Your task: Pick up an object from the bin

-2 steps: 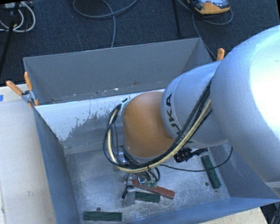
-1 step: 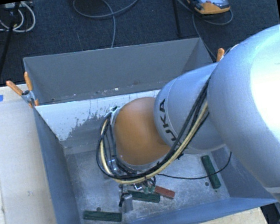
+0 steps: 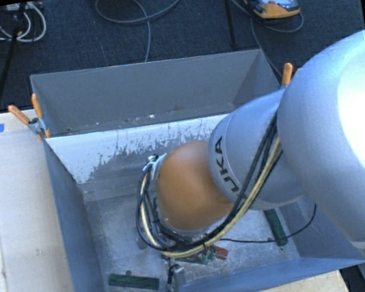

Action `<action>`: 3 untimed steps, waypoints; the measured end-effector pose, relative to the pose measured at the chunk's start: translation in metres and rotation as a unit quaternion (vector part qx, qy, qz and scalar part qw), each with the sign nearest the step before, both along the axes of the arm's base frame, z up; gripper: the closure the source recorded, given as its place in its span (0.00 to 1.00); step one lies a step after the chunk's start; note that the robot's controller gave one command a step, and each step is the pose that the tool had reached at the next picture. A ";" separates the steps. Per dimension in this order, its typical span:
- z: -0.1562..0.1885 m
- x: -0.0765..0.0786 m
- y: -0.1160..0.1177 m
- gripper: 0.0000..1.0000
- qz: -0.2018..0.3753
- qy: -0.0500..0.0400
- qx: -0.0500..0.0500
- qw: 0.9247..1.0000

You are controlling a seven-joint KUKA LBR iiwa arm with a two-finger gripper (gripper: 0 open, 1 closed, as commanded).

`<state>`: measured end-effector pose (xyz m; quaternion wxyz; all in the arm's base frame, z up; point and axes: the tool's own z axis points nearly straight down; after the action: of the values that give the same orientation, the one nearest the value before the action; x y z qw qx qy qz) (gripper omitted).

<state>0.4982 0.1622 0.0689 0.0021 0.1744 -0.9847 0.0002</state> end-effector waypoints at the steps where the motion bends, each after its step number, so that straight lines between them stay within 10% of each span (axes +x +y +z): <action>1: 0.000 0.001 -0.001 1.00 -0.003 -0.001 0.000 1.000; 2: 0.072 0.022 0.039 1.00 -0.014 -0.006 0.003 1.000; 3: 0.100 -0.026 0.041 1.00 -0.039 -0.001 0.000 0.999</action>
Offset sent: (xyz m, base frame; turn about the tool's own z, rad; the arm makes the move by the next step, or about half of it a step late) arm 0.0000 0.0000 0.0000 0.0000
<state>0.4721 0.2035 0.1692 0.0011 0.1356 -0.9908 -0.0002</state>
